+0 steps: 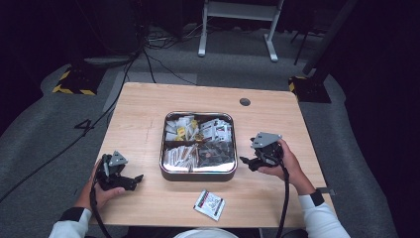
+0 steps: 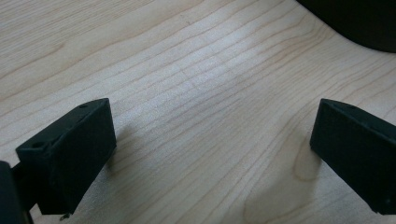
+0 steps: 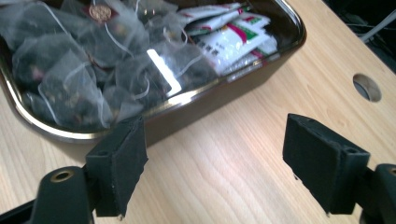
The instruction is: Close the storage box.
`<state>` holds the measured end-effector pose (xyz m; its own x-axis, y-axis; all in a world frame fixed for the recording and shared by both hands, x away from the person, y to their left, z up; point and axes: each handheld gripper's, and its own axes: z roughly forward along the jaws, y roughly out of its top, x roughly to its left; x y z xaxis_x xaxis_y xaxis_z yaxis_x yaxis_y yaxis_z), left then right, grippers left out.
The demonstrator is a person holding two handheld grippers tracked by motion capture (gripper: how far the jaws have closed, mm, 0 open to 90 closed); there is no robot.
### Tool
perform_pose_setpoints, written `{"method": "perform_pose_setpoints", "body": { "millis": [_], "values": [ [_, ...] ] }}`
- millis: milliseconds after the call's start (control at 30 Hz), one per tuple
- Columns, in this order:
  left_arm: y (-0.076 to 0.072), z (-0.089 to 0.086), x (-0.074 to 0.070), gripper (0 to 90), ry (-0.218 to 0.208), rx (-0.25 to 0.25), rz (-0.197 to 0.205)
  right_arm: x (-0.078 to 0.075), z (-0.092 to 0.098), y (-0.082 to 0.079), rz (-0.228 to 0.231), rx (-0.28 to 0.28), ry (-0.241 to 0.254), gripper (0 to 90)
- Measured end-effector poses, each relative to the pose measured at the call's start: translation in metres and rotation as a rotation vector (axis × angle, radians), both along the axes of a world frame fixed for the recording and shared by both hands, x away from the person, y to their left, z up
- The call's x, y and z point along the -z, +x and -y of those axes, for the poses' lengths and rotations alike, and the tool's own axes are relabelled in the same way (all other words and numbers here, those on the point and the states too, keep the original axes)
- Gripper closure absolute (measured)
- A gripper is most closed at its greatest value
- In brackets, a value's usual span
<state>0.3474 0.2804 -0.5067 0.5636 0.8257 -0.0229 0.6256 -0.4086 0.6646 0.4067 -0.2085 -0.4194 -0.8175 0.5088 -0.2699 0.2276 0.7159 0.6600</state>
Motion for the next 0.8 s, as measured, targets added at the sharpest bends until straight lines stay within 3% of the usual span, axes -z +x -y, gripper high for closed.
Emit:
{"method": "perform_pose_setpoints", "body": {
  "millis": [400, 800],
  "values": [
    [0.0, 0.0, 0.0, 0.5, 0.0, 0.001, 0.0, 0.012, 0.029, -0.01, -0.01, 0.046, 0.022, 21.8],
    [0.0, 0.0, 0.0, 0.4, -0.001, 0.001, 0.0, 0.032, 0.058, -0.022, -0.052, 0.113, 0.021, 21.3]
  ]
}}
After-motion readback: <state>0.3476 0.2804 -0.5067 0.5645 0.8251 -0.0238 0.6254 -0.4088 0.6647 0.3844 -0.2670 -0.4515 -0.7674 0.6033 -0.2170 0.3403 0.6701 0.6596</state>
